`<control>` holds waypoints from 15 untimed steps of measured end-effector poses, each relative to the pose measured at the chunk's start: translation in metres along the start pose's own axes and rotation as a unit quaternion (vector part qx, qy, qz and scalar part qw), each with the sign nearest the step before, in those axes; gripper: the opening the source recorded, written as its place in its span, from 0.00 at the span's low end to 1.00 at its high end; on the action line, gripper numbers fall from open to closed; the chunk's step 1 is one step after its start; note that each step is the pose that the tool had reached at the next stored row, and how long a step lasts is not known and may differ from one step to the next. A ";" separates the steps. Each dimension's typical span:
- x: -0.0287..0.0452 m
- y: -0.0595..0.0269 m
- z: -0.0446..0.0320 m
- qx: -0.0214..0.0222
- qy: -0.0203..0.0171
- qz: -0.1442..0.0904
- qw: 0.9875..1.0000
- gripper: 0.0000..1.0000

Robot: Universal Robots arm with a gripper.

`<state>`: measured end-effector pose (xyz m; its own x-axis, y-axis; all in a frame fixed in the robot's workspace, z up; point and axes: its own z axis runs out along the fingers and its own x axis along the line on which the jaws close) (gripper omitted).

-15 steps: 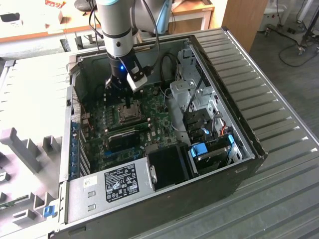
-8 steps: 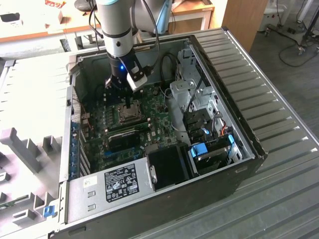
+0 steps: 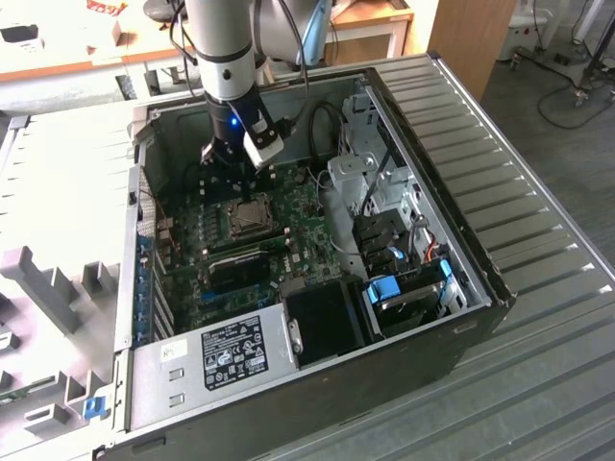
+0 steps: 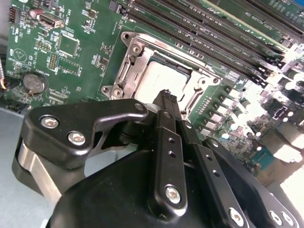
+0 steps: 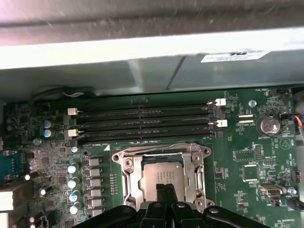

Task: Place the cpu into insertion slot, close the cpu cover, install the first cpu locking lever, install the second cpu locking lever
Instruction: 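Install the second cpu locking lever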

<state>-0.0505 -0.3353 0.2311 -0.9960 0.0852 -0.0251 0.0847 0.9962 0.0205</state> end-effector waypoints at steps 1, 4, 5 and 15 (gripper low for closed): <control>-0.0001 0.0000 -0.0016 0.000 0.000 0.000 1.000 0.10; -0.0002 0.0001 -0.0062 0.000 0.000 0.000 1.000 0.10; -0.0002 0.0001 -0.0075 0.000 0.000 0.000 1.000 0.10; -0.0002 0.0002 -0.0100 0.000 0.000 0.000 1.000 0.10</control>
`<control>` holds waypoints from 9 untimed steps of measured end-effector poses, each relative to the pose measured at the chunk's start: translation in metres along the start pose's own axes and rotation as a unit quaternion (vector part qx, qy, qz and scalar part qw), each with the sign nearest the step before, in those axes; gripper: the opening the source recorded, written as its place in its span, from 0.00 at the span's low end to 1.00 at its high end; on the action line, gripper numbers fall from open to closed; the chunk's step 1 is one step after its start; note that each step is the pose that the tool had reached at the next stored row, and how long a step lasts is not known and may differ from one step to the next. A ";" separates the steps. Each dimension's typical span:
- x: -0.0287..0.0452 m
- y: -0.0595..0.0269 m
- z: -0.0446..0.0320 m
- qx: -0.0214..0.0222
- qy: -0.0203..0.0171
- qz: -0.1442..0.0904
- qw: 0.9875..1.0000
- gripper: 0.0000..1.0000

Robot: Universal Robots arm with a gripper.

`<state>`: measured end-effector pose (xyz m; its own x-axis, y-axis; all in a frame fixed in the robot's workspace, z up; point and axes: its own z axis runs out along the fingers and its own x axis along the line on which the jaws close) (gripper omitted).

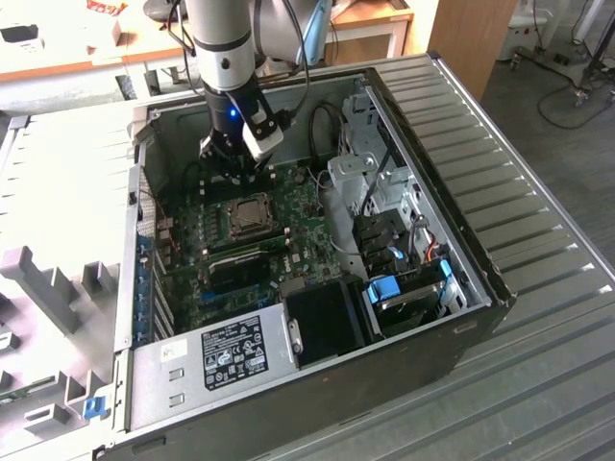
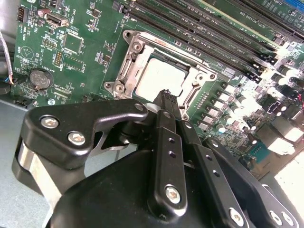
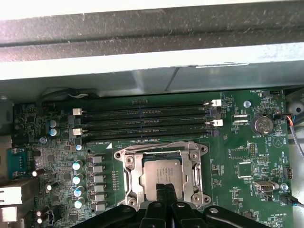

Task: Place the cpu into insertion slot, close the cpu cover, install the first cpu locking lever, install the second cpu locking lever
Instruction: 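Install the second cpu locking lever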

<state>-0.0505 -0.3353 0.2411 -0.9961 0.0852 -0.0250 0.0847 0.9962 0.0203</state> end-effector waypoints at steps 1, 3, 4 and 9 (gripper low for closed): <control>0.0000 0.0000 -0.0001 0.000 0.000 0.000 1.000 0.10; 0.0000 0.0000 -0.0001 0.000 0.000 0.000 1.000 0.10; 0.0000 -0.0001 -0.0003 0.000 0.000 0.000 1.000 0.10; -0.0002 -0.0021 -0.0003 0.000 0.000 0.000 1.000 0.10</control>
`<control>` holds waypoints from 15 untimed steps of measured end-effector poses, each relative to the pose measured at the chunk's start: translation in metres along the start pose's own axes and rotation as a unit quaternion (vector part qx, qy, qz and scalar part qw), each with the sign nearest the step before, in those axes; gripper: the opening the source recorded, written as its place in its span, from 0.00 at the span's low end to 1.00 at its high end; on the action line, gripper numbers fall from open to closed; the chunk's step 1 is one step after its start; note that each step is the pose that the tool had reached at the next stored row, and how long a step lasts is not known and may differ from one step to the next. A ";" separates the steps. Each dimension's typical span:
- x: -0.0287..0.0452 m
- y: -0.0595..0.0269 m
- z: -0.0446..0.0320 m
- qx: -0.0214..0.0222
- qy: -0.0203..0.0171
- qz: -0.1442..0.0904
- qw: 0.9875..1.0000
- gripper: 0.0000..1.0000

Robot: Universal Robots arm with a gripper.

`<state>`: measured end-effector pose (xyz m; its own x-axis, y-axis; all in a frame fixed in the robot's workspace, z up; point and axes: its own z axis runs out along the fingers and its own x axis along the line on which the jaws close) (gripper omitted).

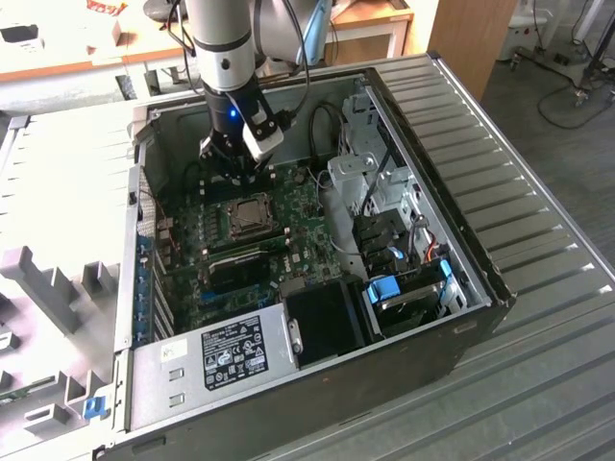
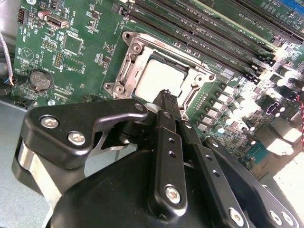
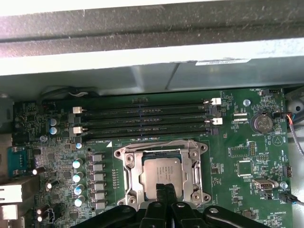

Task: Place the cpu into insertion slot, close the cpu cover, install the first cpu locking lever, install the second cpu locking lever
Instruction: 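Install the second cpu locking lever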

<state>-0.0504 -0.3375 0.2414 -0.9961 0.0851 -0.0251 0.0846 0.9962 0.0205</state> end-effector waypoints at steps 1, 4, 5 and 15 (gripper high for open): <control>0.0000 -0.0003 0.0000 0.000 0.000 0.000 1.000 0.10; 0.0000 -0.0004 0.0000 0.000 0.000 0.000 1.000 0.10; 0.0001 -0.0007 0.0000 0.000 0.000 0.000 1.000 0.10; 0.0003 -0.0007 -0.0009 0.000 0.000 0.000 1.000 0.10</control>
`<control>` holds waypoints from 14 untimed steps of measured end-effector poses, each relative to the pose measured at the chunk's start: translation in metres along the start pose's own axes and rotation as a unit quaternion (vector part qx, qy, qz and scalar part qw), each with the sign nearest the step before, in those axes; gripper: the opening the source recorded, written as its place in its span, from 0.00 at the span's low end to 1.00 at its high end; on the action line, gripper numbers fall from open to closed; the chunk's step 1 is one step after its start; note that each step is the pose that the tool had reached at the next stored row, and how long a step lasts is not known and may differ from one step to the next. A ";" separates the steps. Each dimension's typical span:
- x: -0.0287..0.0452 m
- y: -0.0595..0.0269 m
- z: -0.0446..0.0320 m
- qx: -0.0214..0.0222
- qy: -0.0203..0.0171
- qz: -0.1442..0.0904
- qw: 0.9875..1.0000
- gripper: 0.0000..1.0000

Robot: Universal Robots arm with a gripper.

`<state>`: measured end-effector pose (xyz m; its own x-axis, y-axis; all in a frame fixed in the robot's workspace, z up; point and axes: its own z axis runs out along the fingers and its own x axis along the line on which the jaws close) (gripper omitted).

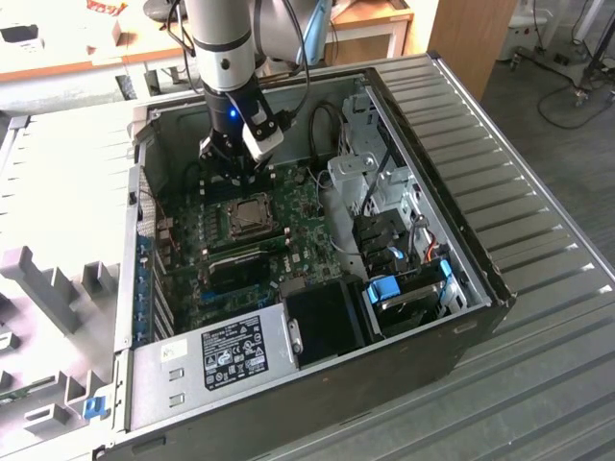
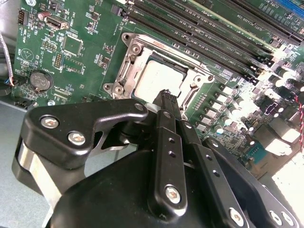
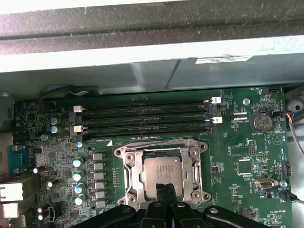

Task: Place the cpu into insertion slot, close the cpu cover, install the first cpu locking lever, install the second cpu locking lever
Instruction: 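Install the second cpu locking lever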

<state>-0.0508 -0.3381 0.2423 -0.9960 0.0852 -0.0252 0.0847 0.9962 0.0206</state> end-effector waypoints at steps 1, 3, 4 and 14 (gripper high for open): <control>0.0000 0.0000 0.0000 0.000 0.000 0.000 1.000 0.10; 0.0000 -0.0006 -0.0002 0.000 0.000 0.000 1.000 0.10; -0.0001 -0.0011 -0.0002 0.000 0.000 0.000 1.000 0.10; -0.0006 -0.0072 -0.0001 0.000 0.000 0.000 1.000 0.10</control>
<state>-0.0508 -0.3453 0.2422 -0.9960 0.0853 -0.0253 0.0848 0.9962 0.0206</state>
